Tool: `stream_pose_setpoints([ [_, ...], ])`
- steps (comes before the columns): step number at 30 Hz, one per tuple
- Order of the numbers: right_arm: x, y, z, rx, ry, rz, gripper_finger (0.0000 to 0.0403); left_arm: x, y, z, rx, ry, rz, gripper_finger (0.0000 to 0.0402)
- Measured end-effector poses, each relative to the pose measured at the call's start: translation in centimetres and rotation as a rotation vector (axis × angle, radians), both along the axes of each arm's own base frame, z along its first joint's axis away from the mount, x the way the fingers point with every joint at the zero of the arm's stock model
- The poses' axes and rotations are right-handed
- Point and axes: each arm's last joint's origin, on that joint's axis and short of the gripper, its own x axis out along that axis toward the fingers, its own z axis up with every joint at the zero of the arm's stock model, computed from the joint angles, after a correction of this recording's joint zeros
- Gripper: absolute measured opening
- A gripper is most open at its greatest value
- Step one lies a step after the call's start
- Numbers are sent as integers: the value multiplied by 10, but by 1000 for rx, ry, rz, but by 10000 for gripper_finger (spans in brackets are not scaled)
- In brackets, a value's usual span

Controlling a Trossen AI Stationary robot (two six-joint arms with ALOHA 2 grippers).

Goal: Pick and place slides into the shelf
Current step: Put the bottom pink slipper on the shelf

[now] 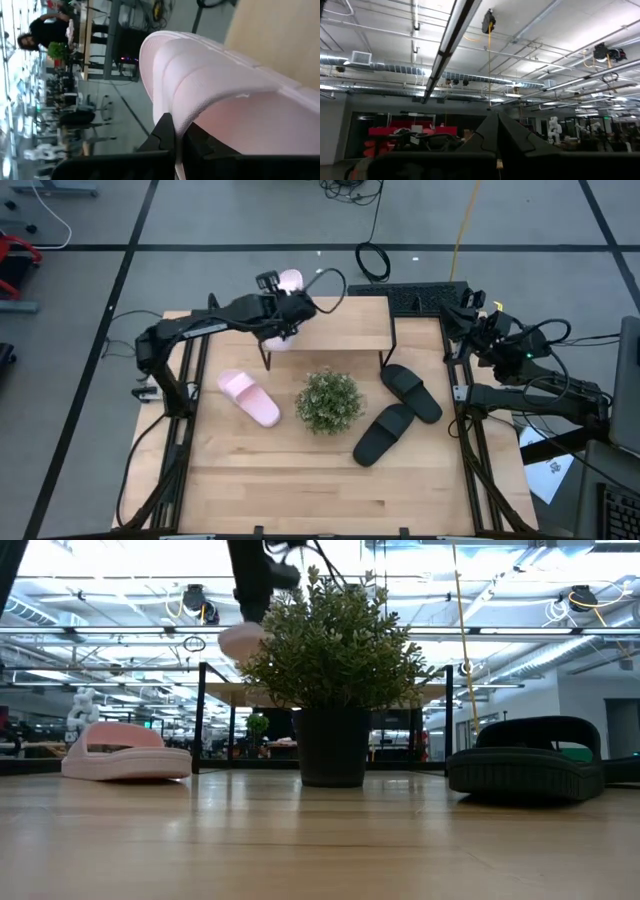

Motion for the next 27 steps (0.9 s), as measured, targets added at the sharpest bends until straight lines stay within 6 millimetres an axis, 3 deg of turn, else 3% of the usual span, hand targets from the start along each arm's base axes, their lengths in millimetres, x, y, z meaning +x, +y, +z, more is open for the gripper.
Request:
stream_pose_setpoints([
  [6,1,-2,-3,36,27,-45,0,11,3,-17,32,121,-13,0],
  [27,18,-8,-10,27,106,-62,0,15,-2,-20,31,86,4,0],
])
